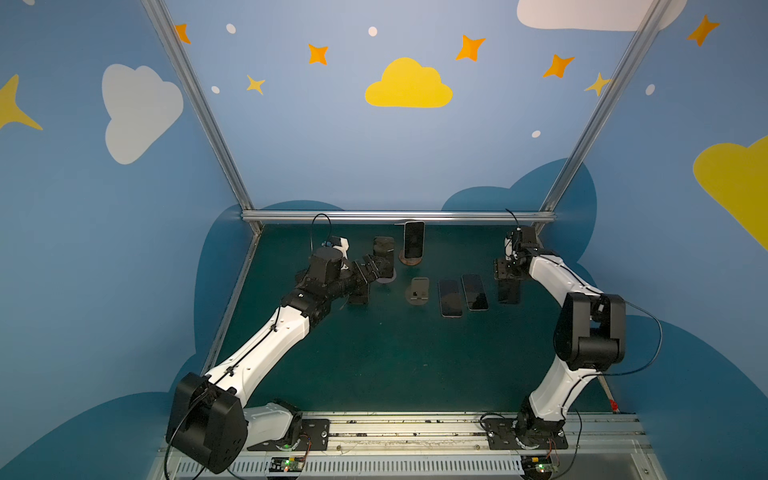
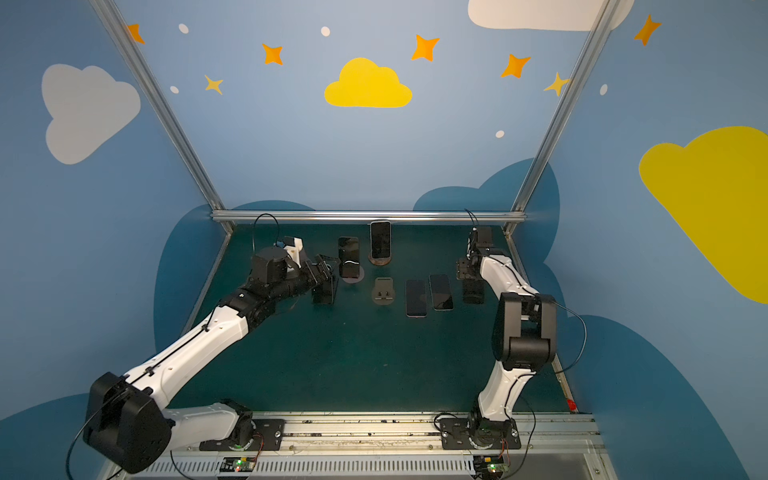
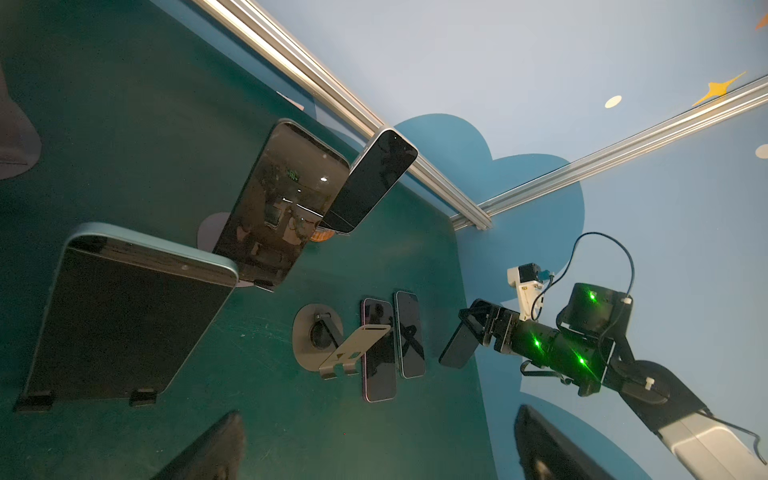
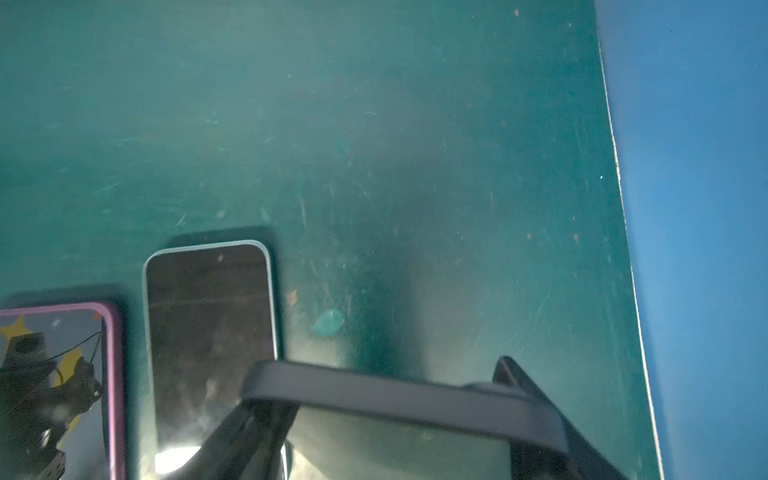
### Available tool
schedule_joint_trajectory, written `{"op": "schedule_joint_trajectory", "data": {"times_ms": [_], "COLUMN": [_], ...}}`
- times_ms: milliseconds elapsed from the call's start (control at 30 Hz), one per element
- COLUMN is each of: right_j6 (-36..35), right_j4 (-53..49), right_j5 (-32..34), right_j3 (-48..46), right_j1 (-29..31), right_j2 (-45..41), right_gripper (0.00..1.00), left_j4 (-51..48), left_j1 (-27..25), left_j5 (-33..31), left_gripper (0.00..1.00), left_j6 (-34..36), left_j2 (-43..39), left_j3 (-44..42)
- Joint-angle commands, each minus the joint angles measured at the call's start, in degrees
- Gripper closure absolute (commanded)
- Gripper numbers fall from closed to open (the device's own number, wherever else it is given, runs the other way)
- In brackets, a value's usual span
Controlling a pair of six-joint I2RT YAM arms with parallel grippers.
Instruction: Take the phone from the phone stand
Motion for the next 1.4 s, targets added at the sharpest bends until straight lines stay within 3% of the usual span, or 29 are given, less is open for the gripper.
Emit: {"op": "schedule_joint_trajectory", "data": {"times_ms": [0,533,867,1167,1367], "right_j6": [1.65,-0.46,2.57,0.81,-0.79], "right_j4": [-5.65,-15.07,-22.98,-23.61,-26.08], "right_j5": [0.40,0.95,0.85,-4.58,-5.61], "right_j3": [3.07,13.30,18.77,19.53,24.95], "right_j1": [-0.42,-0.72,0.34,0.40,0.39], "right_j2": [2.44,14.08,20.60,22.23,26.82], "right_gripper": [0.39,0.39,0.38,0.36,0.34], "left_j4": [0.64,0.46,0.79,0.90,1.25], "left_j1": [-0.21,-0.14,-0.15,-0.21,-0.17], "left_j5": [0.40,0.59,1.30,1.18,1.33], "left_gripper": [0.00,0.00,0.00,0.00,0.00], "left_j6": [-0.07,-0.10,-0.55,-0.55,-0.22], "left_j2": [-0.02,0.11,0.29,0.62,0.36], "left_j3": [1.47,1.56,1.56,1.47,1.32]}}
